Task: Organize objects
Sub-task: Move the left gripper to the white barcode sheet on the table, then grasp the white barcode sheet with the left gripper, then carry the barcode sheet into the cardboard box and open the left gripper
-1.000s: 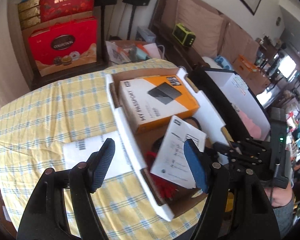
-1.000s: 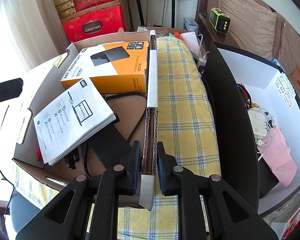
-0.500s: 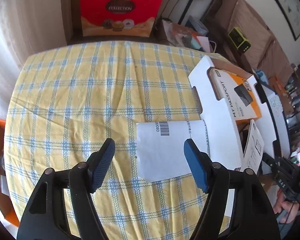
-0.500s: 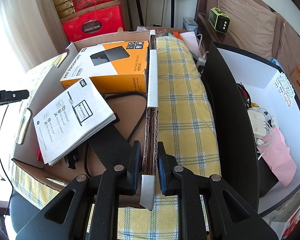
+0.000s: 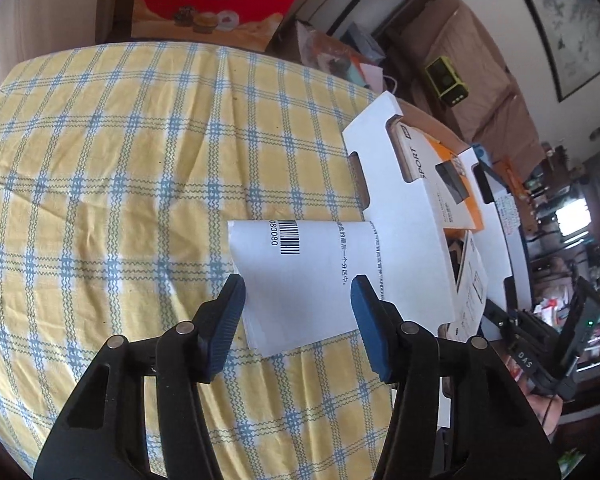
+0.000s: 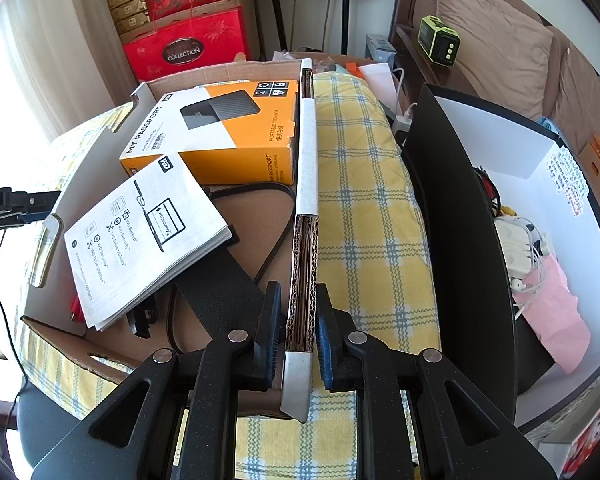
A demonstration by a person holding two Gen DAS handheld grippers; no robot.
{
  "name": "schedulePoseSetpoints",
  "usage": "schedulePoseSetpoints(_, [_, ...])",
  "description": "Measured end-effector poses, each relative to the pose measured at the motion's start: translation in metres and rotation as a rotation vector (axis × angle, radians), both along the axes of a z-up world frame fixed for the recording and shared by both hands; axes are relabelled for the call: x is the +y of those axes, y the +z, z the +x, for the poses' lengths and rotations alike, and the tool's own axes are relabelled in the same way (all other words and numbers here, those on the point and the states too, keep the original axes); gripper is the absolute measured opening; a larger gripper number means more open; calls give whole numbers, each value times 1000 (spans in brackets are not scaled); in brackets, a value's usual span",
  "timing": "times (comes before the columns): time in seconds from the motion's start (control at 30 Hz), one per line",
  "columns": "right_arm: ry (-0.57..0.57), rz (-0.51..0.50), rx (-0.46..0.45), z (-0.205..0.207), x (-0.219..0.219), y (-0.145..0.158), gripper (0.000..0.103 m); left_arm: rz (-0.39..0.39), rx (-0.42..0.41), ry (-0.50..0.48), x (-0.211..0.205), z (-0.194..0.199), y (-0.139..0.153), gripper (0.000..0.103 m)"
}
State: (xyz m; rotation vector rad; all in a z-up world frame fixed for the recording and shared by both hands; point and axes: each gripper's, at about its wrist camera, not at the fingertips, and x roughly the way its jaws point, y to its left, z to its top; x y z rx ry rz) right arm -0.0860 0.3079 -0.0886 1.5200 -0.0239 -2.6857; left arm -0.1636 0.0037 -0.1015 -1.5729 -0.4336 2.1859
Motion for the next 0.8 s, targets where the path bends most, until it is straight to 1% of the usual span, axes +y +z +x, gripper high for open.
schedulePoseSetpoints(0.1, [0,2,-1,0,0,0,17,60,-10,31,-7,-2,1,45])
schedulePoseSetpoints(0.13, [-1,4,-1,1,-1,0,17,84,-19,43,-9,-3,0,42])
schedulePoseSetpoints(0.17, [-1,6,-1,1,-1,-1,17,104,-30,48,-10,-5,-2,32])
schedulePoseSetpoints(0.2, [-1,7,-1,2,0,-1,17,109,-39,53,-10,-5,-4,24])
schedulePoseSetpoints(0.27, [-2,6,-1,3,0,-1,17,81,-39,66,-9,-4,-6,11])
schedulePoseSetpoints(0.3, [-2,6,-2,2,-1,-1,17,72,-31,72,-9,-4,-6,7])
schedulePoseSetpoints(0.4, [-1,8,-3,2,-1,-1,17,88,-15,90,-12,-1,-1,4])
schedulePoseSetpoints(0.5, [-1,7,-3,2,-1,-1,17,104,24,85,-13,4,14,1])
schedulePoseSetpoints(0.8, [-2,8,-4,1,-1,0,18,197,153,45,-12,20,80,0])
